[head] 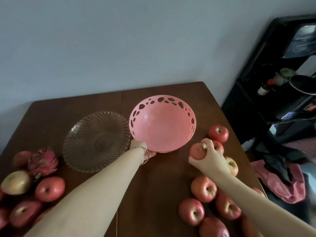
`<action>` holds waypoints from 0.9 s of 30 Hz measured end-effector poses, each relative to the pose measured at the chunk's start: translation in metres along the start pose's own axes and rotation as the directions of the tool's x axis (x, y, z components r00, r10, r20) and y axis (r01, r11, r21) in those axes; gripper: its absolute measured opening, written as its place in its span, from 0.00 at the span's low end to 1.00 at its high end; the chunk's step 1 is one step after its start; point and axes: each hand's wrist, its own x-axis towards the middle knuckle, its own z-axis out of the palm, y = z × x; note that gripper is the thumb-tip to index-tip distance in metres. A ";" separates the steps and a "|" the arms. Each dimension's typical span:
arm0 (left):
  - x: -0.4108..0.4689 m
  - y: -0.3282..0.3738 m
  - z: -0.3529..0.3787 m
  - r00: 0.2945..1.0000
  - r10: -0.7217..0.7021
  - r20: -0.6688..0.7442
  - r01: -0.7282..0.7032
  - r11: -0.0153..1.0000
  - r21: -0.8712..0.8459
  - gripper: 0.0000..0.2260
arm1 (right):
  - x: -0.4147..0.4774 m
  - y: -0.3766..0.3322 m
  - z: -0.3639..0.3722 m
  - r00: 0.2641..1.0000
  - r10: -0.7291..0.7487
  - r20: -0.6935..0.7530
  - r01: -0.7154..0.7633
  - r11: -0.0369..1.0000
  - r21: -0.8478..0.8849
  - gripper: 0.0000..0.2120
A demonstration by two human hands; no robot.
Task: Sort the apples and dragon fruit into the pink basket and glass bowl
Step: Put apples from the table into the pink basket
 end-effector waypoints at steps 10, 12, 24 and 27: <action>-0.040 -0.002 -0.098 0.868 0.487 0.096 -0.419 0.614 0.669 0.11 | -0.073 -0.067 -0.047 0.932 -0.346 -0.104 0.359 0.919 0.165 0.32; -0.049 -0.016 -0.135 0.852 0.515 0.099 -0.408 0.533 0.741 0.12 | -0.093 -0.083 -0.035 0.915 -0.401 -0.037 0.402 0.900 0.172 0.34; -0.064 -0.102 -0.236 0.959 0.279 -0.047 -0.141 0.614 0.776 0.17 | -0.138 -0.082 0.150 0.835 -0.195 0.515 0.325 0.930 -0.174 0.36; -0.061 -0.108 -0.239 0.969 0.239 -0.063 -0.110 0.644 0.757 0.17 | -0.145 -0.079 0.176 0.853 -0.191 0.485 0.274 0.956 -0.105 0.33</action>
